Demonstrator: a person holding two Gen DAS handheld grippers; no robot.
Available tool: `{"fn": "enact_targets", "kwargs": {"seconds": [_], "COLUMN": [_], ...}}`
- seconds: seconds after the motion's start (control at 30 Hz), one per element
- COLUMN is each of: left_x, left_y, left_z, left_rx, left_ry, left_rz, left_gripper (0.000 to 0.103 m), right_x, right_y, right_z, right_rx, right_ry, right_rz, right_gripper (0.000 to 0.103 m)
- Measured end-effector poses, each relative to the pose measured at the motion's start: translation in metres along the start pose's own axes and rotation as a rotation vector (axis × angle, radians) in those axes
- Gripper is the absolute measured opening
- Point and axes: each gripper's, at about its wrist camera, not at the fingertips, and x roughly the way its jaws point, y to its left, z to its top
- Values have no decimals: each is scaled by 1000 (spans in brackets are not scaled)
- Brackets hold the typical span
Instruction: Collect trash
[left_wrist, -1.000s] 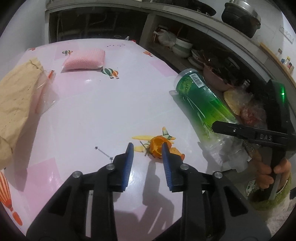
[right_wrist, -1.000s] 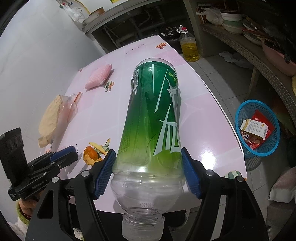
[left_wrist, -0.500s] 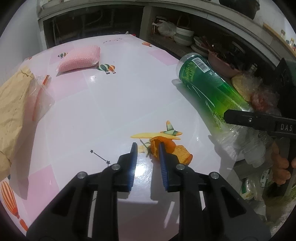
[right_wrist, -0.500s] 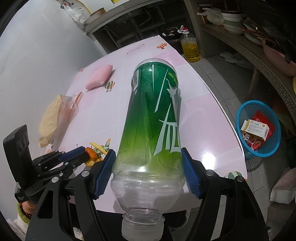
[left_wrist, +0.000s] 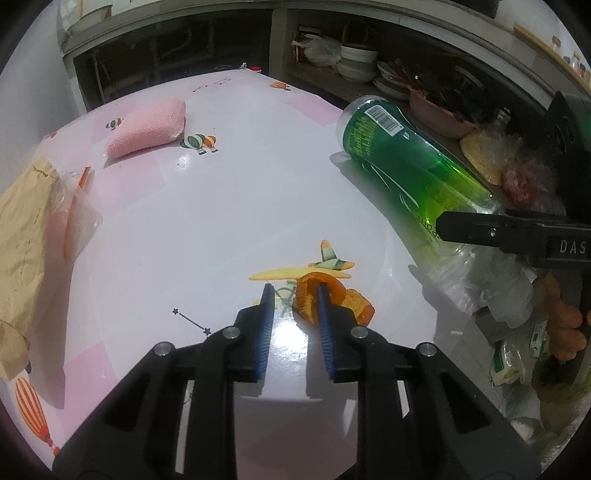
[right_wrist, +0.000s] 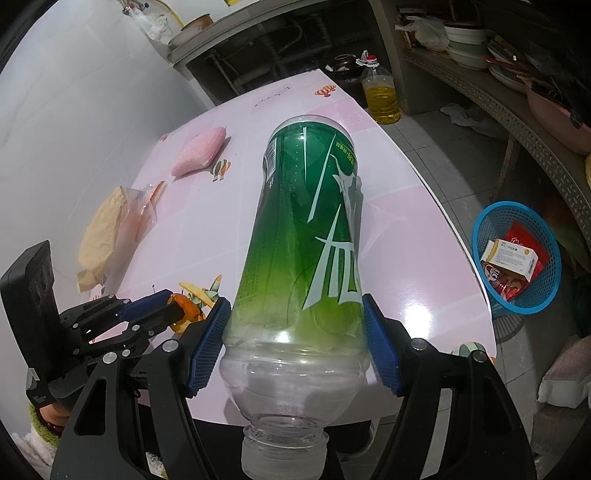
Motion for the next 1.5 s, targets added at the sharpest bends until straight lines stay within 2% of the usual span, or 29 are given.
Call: {"fn": "enact_targets", "kwargs": {"seconds": [0.2, 0.33, 0.7, 1.5], "left_x": [0, -1, -4, -11], "left_y": [-5, -10, -16, -16], "left_z": [0, -1, -1, 0], "left_rx": [-1, 15, 28, 21], "left_ry": [6, -2, -4, -24], "left_rz": [-12, 12, 37, 38], "left_gripper": [8, 4, 2, 2], "right_x": [1, 2, 10, 1], "right_y": [2, 2, -1, -11], "right_z": [0, 0, 2, -3], "right_rx": [-1, -2, 3, 56], "right_ry": [1, 1, 47, 14], "right_rz": [-1, -1, 20, 42], "right_gripper": [69, 69, 69, 69]}}
